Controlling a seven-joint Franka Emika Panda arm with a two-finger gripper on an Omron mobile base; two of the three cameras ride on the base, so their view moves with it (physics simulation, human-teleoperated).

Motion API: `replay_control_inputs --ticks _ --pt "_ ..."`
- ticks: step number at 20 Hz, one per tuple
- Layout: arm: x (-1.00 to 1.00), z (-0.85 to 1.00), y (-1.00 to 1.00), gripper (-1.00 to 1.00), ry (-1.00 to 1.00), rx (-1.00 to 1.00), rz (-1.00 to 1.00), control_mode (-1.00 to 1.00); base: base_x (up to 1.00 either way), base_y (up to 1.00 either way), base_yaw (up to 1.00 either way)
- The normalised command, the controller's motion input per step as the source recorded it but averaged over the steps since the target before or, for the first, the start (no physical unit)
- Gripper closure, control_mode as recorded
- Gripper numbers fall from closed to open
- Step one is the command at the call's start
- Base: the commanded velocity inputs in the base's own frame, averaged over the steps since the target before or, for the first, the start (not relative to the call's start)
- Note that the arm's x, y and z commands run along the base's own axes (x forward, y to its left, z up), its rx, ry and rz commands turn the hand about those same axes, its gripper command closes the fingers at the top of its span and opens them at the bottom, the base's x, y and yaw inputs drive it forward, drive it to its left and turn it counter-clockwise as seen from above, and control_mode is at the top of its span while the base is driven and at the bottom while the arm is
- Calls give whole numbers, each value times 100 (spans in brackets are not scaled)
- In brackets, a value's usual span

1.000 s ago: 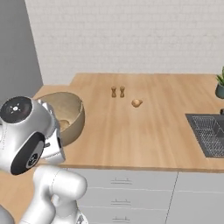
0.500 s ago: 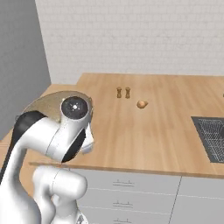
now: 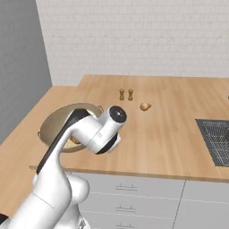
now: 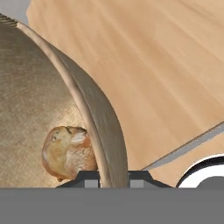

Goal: Open the cabinet, pick up the bread from the cabinet and place it in the basket. Then move the basket to the dining counter.

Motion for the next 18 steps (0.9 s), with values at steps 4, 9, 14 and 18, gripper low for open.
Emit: replay_control_inputs --ticks 4,9,14,18 --pt "76 -16 0 100 0 0 0 -100 0 0 0" --pt "61 -14 0 100 2 0 -6 -100 0 0 0" --pt "34 -27 -6 100 6 0 -3 -100 0 0 0" --pt "22 -50 -13 100 14 -1 -3 -100 0 0 0"
